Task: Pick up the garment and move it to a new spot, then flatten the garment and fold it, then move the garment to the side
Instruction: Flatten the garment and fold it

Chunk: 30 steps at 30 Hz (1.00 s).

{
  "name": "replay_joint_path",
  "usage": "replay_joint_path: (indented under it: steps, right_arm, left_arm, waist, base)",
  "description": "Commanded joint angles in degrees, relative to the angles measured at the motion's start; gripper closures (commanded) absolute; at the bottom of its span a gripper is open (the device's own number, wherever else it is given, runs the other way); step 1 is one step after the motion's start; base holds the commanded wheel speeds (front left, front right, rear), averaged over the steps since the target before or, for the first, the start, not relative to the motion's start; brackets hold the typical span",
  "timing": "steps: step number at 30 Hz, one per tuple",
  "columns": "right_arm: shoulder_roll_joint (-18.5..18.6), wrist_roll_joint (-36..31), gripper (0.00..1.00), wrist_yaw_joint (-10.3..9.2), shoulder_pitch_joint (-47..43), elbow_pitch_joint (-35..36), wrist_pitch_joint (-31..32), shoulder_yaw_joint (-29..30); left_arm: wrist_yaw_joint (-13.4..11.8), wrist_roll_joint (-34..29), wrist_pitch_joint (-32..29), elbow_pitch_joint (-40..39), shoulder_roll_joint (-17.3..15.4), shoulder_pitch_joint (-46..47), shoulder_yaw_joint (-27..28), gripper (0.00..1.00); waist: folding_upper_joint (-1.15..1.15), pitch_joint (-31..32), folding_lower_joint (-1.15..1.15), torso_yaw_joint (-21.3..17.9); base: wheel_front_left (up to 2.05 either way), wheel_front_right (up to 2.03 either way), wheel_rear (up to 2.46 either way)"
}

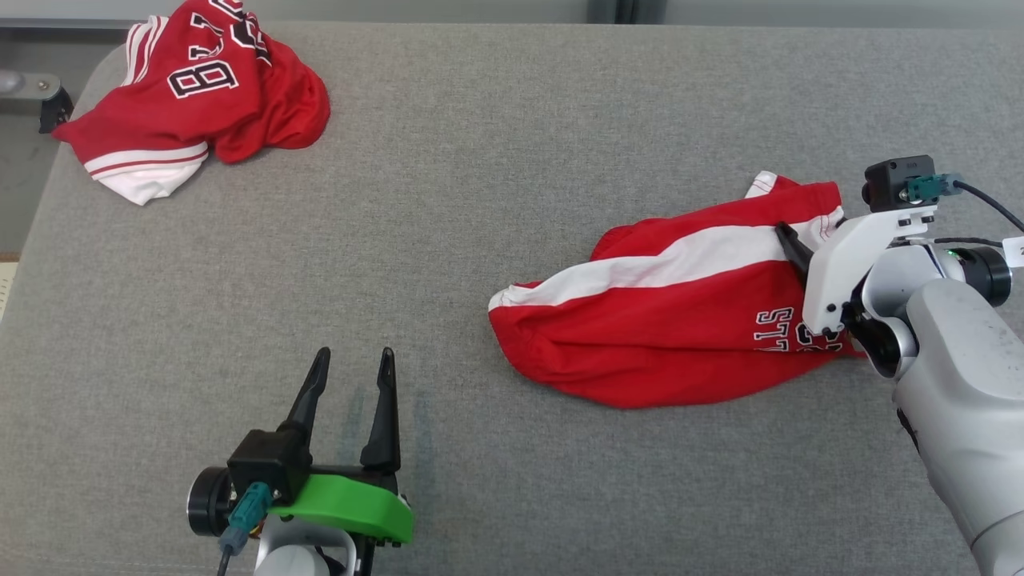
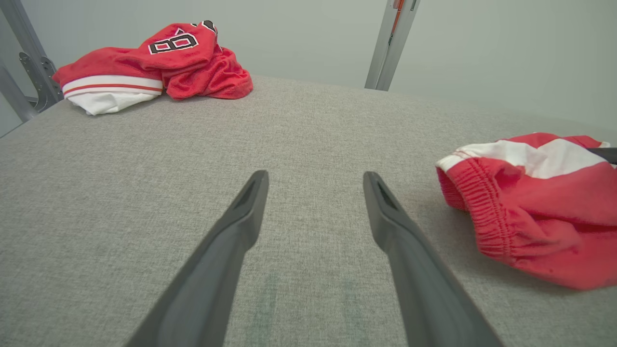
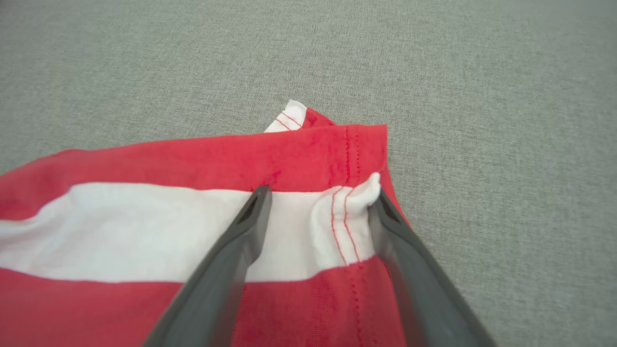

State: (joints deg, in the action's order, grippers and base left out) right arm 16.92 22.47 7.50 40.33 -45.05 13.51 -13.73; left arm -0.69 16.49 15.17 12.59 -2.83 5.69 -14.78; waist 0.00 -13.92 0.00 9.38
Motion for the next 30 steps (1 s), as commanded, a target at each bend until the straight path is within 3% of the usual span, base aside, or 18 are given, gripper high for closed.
replay_joint_path:
  steps: [1,2,9,12,19,22,30]
  right_arm:
    - [0.3,0.6,0.29,-0.02,0.8,-0.4,-0.6,-0.5]
    - [0.3,0.7,0.49,-0.02,1.0,-0.5,-0.7,-0.9]
    - [0.8,0.6,0.8,-0.02,2.2,-1.6,-2.2,-2.7]
    - [0.9,0.5,1.0,-0.02,1.7,-1.0,-2.8,-3.5]
    - [1.4,1.3,1.0,-0.02,-3.0,3.9,-5.8,-5.0]
    - [1.5,1.6,1.0,-0.02,-5.6,6.5,-6.4,-5.3]
    - [2.0,0.4,1.0,-0.02,-12.1,13.5,-6.5,-5.1]
  left_arm:
    - [-0.1,-0.6,0.0,0.0,-0.1,0.8,0.1,0.0]
    - [-0.1,-0.5,0.0,0.0,-0.1,0.8,0.2,0.0]
    - [-0.2,-0.6,0.0,-0.2,-0.1,0.7,0.7,0.0]
    - [0.2,-0.3,0.0,-0.4,-0.1,1.2,0.6,0.0]
    - [2.3,1.0,0.0,0.7,-0.1,3.8,-1.1,0.0]
    - [4.0,5.4,-0.6,3.6,-0.1,5.8,-3.0,0.0]
    - [6.0,17.4,-15.5,8.5,-0.1,13.2,-6.4,0.0]
  waist:
    - [0.0,0.0,0.0,0.0]
    - [0.0,-0.1,0.0,0.0]
    - [0.0,0.1,0.0,-0.9]
    - [0.0,0.7,0.0,-1.5]
    - [0.0,2.4,0.0,-3.6]
    - [0.0,3.0,0.0,-4.4]
    - [0.0,3.8,0.0,-5.9]
  base:
    - [0.0,0.0,0.0]
    - [0.0,0.0,0.0]
    - [0.0,0.0,0.0]
    - [0.0,0.0,0.0]
    - [0.0,0.0,0.0]
    - [0.0,0.0,0.0]
    - [0.0,0.0,0.0]
